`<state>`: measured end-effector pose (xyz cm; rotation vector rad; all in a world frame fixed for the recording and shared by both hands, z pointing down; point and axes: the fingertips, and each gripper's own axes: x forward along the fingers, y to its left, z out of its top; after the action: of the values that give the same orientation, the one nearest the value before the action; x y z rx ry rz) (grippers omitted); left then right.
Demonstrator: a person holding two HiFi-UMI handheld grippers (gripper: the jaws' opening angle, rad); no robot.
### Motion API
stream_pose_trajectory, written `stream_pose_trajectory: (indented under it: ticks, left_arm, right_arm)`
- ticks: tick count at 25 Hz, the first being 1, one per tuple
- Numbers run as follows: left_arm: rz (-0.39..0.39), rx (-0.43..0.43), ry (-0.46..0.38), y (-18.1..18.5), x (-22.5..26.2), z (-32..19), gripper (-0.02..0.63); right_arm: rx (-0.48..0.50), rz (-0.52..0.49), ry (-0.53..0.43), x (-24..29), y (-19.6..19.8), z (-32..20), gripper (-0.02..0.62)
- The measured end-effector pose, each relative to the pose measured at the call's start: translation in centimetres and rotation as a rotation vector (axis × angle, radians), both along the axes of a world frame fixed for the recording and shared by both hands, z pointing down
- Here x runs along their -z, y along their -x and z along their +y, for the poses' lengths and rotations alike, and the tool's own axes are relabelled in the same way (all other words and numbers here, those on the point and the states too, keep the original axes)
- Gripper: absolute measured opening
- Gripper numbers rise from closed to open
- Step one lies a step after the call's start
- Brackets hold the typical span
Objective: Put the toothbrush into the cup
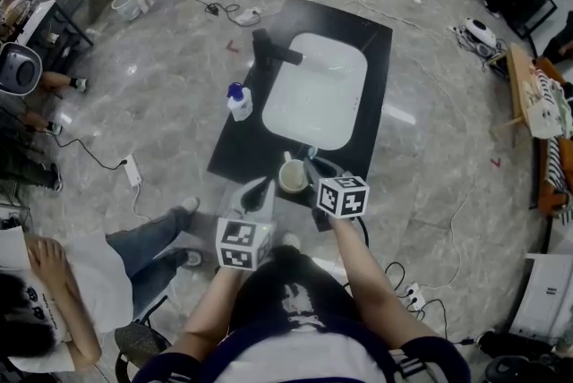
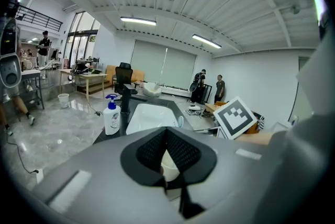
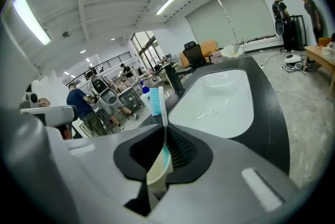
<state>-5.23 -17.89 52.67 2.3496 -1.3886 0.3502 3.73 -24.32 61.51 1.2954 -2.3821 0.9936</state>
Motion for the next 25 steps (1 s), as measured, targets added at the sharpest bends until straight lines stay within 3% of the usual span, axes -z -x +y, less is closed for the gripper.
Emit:
stream_pose_trajectory:
  ticks: [14, 25]
  left_arm:
    - [0.001, -0.007, 0.012, -0.5, -0.5, -0.3, 0.000]
    - [-0.003, -0.008, 0.016, -0.6, -0.7, -0.4, 0.000]
  right_arm:
    - [-0.013, -0.110, 0.025, -0.7, -0.1, -0.2, 0.026]
    - [0.011, -0.134, 0.021, -1.1, 0.1, 0.0, 0.034]
